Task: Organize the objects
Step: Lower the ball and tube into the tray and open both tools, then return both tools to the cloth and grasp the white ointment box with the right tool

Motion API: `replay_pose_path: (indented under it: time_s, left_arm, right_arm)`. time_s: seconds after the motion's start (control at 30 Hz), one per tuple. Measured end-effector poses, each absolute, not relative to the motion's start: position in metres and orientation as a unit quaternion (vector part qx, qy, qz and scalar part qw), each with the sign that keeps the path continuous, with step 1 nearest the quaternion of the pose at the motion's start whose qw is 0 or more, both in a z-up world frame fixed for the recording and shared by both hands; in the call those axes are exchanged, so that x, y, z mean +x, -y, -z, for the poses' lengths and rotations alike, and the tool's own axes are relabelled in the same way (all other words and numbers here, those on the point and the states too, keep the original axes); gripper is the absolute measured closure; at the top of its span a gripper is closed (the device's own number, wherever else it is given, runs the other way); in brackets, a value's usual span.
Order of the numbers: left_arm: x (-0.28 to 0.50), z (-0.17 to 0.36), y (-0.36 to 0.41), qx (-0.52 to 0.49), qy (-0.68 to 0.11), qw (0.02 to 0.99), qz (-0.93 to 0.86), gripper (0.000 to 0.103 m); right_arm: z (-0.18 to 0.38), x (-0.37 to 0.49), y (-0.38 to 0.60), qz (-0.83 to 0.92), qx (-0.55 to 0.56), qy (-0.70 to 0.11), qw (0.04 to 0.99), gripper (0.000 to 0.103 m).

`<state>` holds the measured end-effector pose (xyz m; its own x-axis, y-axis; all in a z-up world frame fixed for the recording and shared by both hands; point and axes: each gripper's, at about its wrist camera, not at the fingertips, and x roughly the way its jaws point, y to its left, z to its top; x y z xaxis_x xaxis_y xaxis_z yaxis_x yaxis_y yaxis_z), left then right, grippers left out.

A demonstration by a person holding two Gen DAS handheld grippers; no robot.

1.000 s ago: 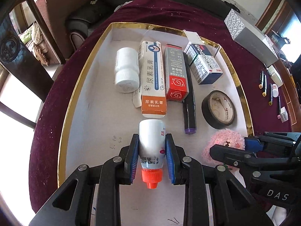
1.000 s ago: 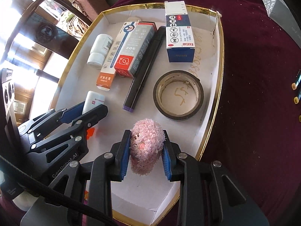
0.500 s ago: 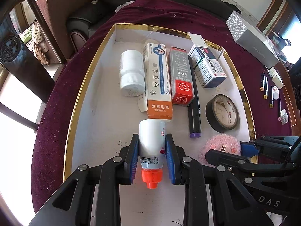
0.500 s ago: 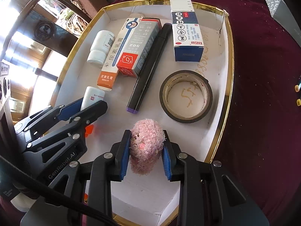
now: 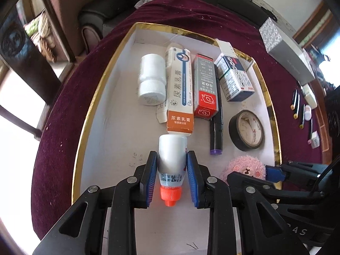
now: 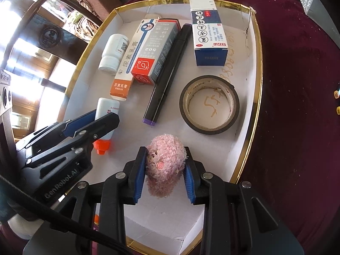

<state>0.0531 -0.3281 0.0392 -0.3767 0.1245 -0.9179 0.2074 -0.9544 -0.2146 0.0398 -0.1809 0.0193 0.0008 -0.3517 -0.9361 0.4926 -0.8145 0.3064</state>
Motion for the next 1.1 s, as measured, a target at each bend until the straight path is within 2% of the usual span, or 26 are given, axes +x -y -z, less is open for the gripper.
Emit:
replay_pose_path:
  time_s: [0.13,0.2,0.23,0.53,0.63,0.67,0.83,1.1]
  left_arm:
    - [0.055,-0.052,0.337,0.538,-0.172,0.03,0.824,0.074]
    - [0.056,-0.06,0.342,0.528,-0.181,0.035,0.829,0.065]
    - [0.056,-0.063,0.344,0.524,-0.186,0.037,0.83,0.064]
    - [0.053,-0.09,0.332,0.495,-0.226,0.022,0.839,0.063]
    - [0.055,-0.109,0.314,0.479,-0.218,0.008,0.85,0.059]
    - [0.055,-0.117,0.304,0.473,-0.21,0.003,0.856,0.056]
    - [0.057,-0.133,0.267,0.467,-0.203,-0.021,0.86,0.056]
    - [0.065,-0.123,0.207,0.49,-0.191,-0.035,0.85,0.056]
  right_arm:
    - [-0.028,0.039,0.173,0.71,0.636,-0.037,0.3,0.068]
    - [-0.033,0.038,0.168,0.715,0.631,-0.03,0.298,0.059]
    - [-0.035,0.038,0.166,0.717,0.63,-0.026,0.298,0.057]
    - [-0.055,0.037,0.116,0.737,0.616,0.052,0.273,0.056]
    - [-0.062,0.033,0.088,0.751,0.607,0.067,0.252,0.05]
    - [-0.065,0.031,0.074,0.754,0.603,0.078,0.247,0.05]
    - [-0.075,0.011,-0.003,0.779,0.585,0.109,0.196,0.049]
    - [-0.068,-0.024,-0.171,0.795,0.577,0.18,0.048,0.049]
